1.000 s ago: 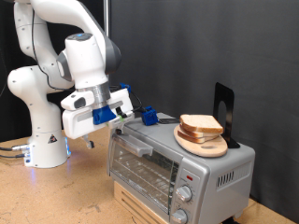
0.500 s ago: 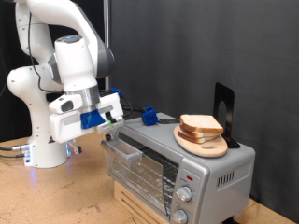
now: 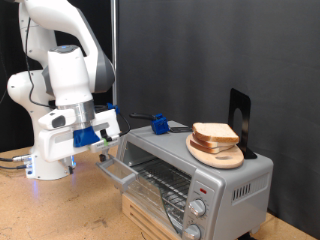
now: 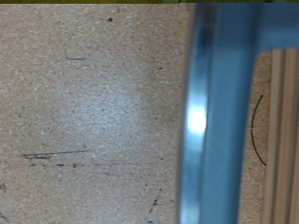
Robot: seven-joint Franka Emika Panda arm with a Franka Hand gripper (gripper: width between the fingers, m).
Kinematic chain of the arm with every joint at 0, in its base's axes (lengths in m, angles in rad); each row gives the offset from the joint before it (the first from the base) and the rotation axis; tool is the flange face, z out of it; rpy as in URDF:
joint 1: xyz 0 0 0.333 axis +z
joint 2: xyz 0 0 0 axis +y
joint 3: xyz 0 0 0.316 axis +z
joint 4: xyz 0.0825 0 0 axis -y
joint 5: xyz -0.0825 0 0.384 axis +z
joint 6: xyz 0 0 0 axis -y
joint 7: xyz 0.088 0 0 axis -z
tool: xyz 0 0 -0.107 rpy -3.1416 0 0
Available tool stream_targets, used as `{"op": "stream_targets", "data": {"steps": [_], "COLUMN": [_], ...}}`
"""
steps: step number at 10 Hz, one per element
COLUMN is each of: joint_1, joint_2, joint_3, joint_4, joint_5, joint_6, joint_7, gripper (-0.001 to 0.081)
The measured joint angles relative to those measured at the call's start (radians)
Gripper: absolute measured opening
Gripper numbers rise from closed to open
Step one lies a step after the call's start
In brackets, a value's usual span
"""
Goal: Make a piece of toast with the oven
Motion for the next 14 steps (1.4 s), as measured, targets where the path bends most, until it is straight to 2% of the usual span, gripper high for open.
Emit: {"op": "stream_targets", "data": {"steps": [5,8,11,14], "joint_1": [-0.074,-0.105,-0.103,-0.096], "joint_2": [0.119,0.21,0.321,0.418], "joint_3": [-0.002,-0.01,-0.045,-0.047], "joint_4": [0.001,0.002,0.018,0.075], "joint_5": [-0.133,-0.172,-0.292,-0.302], "joint_6": [0.131,0.237,0.344,0.395], "joint_7": [0.025,0.034,0.173,0.211], "gripper": [0.0682,0.0682,0.0682,0.0682]}}
